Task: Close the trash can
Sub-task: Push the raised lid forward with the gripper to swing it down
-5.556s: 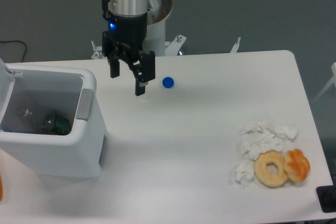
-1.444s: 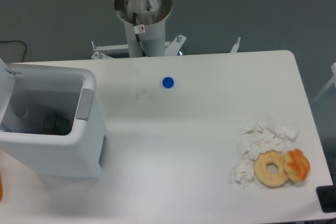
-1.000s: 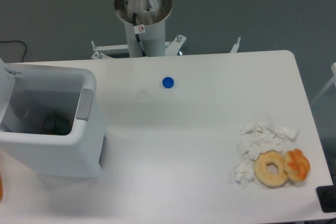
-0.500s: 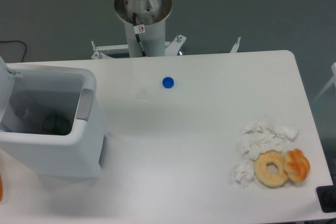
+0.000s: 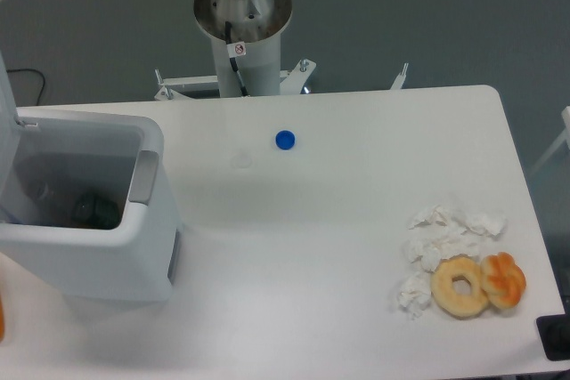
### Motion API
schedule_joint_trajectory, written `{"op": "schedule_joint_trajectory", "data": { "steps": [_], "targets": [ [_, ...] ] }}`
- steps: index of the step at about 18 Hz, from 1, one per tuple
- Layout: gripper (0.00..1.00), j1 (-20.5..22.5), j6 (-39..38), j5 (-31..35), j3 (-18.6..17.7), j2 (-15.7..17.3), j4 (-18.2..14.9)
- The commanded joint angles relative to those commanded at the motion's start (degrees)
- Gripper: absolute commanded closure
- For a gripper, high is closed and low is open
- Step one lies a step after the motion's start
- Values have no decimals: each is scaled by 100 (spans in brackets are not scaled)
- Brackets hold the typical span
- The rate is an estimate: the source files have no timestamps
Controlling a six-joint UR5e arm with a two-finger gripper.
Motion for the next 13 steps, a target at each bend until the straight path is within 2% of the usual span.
{"op": "schedule_joint_trajectory", "data": {
  "steps": [8,13],
  "targets": [
    [0,685,61,9,-299,167,17],
    [0,853,430,18,-580,264,0]
  ]
}}
